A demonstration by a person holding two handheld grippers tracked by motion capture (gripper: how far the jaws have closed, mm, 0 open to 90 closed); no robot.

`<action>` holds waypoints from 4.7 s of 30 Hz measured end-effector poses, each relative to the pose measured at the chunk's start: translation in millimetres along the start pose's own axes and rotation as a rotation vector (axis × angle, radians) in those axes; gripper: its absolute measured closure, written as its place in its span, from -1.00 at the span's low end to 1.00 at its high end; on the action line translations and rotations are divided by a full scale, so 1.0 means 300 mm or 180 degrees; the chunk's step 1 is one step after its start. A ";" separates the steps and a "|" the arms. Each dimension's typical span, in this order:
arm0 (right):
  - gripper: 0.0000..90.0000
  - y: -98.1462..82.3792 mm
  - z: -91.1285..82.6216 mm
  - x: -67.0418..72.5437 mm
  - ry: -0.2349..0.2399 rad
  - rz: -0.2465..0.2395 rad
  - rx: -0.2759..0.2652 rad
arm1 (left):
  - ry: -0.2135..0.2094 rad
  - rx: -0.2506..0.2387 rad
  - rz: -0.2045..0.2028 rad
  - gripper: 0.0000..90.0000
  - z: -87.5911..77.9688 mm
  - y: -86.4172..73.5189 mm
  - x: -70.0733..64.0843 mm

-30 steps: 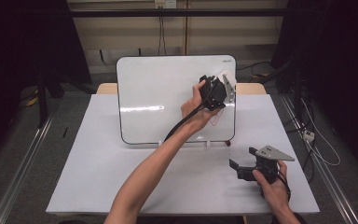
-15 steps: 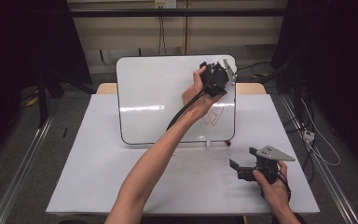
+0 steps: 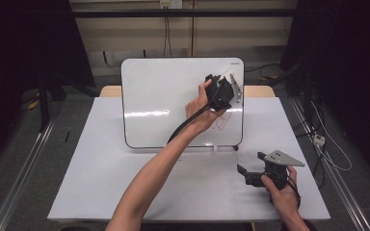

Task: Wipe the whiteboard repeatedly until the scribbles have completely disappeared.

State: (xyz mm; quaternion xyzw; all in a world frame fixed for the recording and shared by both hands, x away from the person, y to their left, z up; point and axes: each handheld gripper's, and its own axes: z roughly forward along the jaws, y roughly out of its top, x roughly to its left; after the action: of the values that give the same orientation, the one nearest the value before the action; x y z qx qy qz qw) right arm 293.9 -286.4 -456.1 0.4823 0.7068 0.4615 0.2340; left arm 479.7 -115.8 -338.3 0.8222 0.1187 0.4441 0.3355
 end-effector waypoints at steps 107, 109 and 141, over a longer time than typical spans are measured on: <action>-0.89 0.003 -0.002 0.013 0.0004 -0.0038 -0.0006 | -0.0359 0.0325 0.0796 -0.31 -0.212 -0.337 -0.263; -0.89 0.003 -0.002 0.013 -0.0002 -0.0042 -0.0004 | -0.0344 0.0354 0.0742 -0.31 -0.219 -0.347 -0.259; -0.88 0.011 0.002 0.025 0.0025 -0.0054 -0.0048 | -0.0751 0.0080 -0.0505 -0.31 -0.341 -0.425 -0.096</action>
State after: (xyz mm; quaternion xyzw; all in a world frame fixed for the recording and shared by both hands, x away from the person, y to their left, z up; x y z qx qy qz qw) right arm 292.8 -279.1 -452.5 0.4727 0.7083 0.4667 0.2388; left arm 393.3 10.8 -402.0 0.8609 0.1486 0.3149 0.3709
